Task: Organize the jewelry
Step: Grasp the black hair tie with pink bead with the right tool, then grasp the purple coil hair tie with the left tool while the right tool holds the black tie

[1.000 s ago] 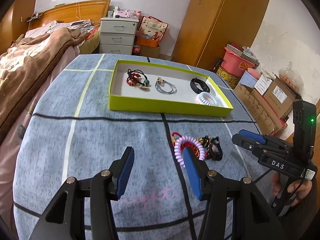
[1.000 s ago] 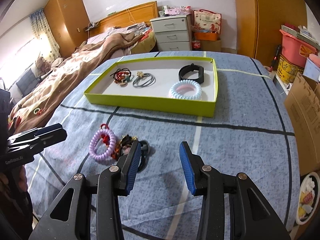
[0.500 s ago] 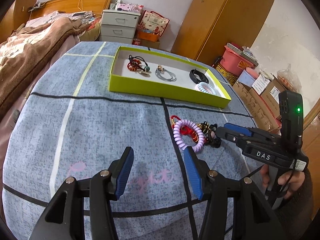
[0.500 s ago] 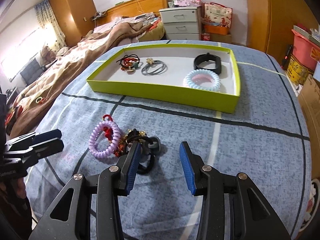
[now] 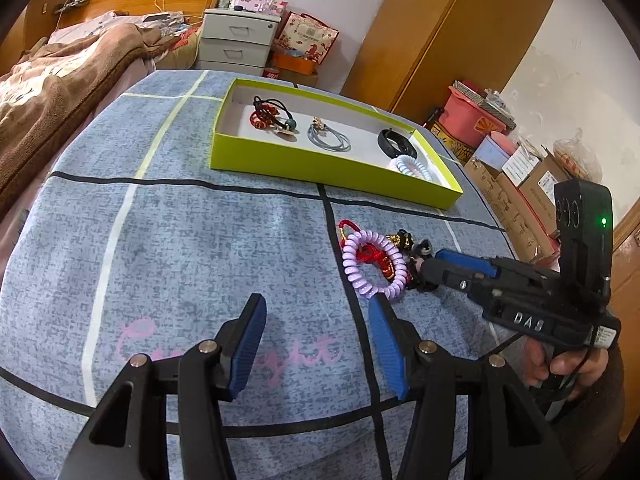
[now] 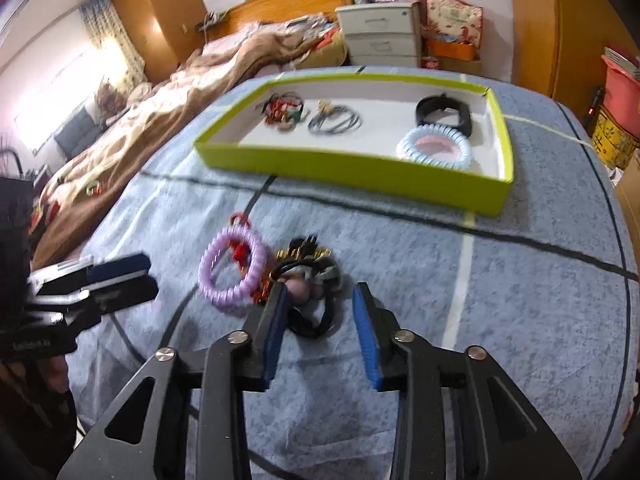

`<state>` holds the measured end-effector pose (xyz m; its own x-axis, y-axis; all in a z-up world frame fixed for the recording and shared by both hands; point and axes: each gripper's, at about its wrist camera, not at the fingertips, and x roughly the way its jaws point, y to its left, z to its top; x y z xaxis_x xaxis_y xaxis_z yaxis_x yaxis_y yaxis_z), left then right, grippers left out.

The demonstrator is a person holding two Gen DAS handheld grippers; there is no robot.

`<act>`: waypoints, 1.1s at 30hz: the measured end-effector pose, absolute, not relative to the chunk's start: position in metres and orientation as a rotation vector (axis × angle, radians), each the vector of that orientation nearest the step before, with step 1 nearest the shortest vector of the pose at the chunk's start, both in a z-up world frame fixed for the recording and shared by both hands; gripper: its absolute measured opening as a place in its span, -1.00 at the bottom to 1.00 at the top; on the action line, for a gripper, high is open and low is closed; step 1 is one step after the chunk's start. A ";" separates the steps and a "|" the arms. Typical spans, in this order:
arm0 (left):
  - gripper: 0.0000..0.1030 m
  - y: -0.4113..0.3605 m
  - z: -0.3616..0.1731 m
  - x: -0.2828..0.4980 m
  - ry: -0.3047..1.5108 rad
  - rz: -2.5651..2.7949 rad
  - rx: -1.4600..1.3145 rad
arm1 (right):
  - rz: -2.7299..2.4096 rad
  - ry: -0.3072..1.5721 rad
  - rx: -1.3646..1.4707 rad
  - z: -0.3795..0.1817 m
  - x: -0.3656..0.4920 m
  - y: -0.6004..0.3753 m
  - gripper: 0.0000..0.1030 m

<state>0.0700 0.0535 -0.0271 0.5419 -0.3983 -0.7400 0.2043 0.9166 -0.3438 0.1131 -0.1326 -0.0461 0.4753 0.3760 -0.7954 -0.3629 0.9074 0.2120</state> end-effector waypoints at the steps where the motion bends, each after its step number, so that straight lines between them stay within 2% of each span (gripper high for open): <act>1: 0.09 0.053 -0.028 0.070 0.936 -0.361 -0.227 | 0.455 0.976 0.015 -0.046 0.111 -0.132 -0.34; 9: 0.09 0.052 -0.030 0.071 0.945 -0.358 -0.231 | 0.464 0.975 -0.014 -0.048 0.109 -0.123 -0.36; 11: 0.09 0.053 -0.030 0.072 0.947 -0.357 -0.232 | 0.449 0.970 -0.021 -0.048 0.108 -0.124 -0.63; 13: 0.09 0.052 -0.031 0.072 0.948 -0.356 -0.231 | 0.441 0.969 -0.022 -0.048 0.107 -0.125 -0.77; 17: 0.09 0.050 -0.032 0.074 0.953 -0.364 -0.226 | 0.415 0.956 -0.023 -0.045 0.104 -0.129 -0.88; 33: 0.09 0.025 -0.033 0.093 0.958 -0.338 -0.167 | 0.327 0.874 0.118 -0.029 0.094 -0.175 -0.90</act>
<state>0.0930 0.0254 -0.0333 0.5282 -0.3542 -0.7717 0.2083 0.9351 -0.2866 0.0936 -0.1749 -0.0287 0.5958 0.3285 -0.7329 -0.2329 0.9440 0.2338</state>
